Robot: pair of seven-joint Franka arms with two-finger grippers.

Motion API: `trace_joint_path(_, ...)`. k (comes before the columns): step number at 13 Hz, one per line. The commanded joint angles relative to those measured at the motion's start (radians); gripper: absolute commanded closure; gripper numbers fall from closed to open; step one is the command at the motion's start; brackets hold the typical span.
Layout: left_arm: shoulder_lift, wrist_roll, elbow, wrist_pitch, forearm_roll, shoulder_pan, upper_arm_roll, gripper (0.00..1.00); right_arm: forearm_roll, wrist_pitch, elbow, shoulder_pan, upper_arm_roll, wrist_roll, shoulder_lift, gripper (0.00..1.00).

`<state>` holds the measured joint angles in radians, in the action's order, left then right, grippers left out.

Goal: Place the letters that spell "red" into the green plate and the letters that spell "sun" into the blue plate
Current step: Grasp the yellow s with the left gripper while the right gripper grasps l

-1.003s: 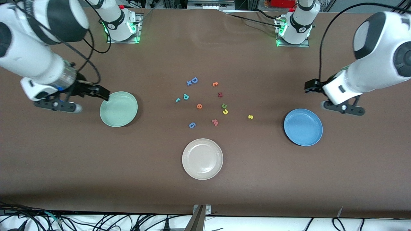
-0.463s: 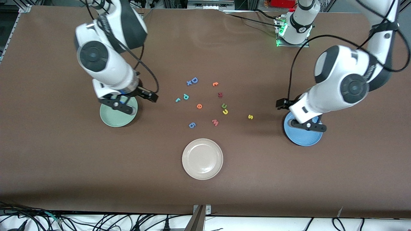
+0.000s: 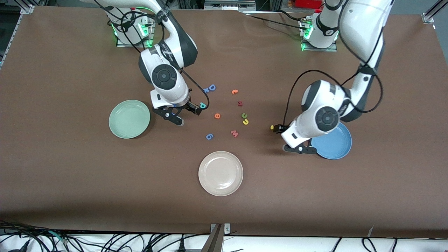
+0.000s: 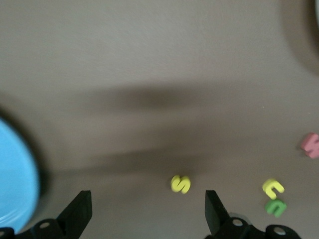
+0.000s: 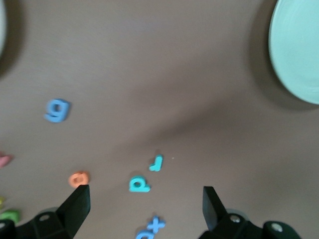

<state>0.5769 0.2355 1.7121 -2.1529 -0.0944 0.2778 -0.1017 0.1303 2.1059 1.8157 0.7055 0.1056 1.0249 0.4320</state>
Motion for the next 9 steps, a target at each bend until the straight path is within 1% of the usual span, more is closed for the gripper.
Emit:
trace_joint_path(1,-0.028,0.031,0.130,-0.164,-0.008,0.026,0.007,0.00,0.017,0.119,0.129,-0.001,-0.013,0.026,-0.029,0.01)
trace_joint_path(2,-0.028,0.031,0.180,-0.232,-0.008,0.027,0.005,0.00,0.017,0.178,0.157,-0.001,-0.018,0.049,-0.016,0.01)
trace_joint_path(3,-0.028,0.033,0.217,-0.289,-0.008,0.030,0.002,0.00,0.018,0.221,0.168,-0.001,-0.038,0.094,-0.003,0.01)
trace_joint_path(4,-0.026,0.036,0.243,-0.320,-0.010,0.050,-0.003,0.00,0.018,0.245,0.168,-0.001,-0.052,0.147,0.023,0.01)
trace_joint_path(6,-0.019,0.050,0.248,-0.324,-0.010,0.060,-0.003,0.00,0.018,0.284,0.172,-0.001,-0.066,0.190,0.051,0.01)
trace_joint_path(9,0.006,0.054,0.265,-0.383,-0.007,0.078,-0.001,0.00,0.020,0.289,0.198,-0.003,-0.076,0.216,0.057,0.02)
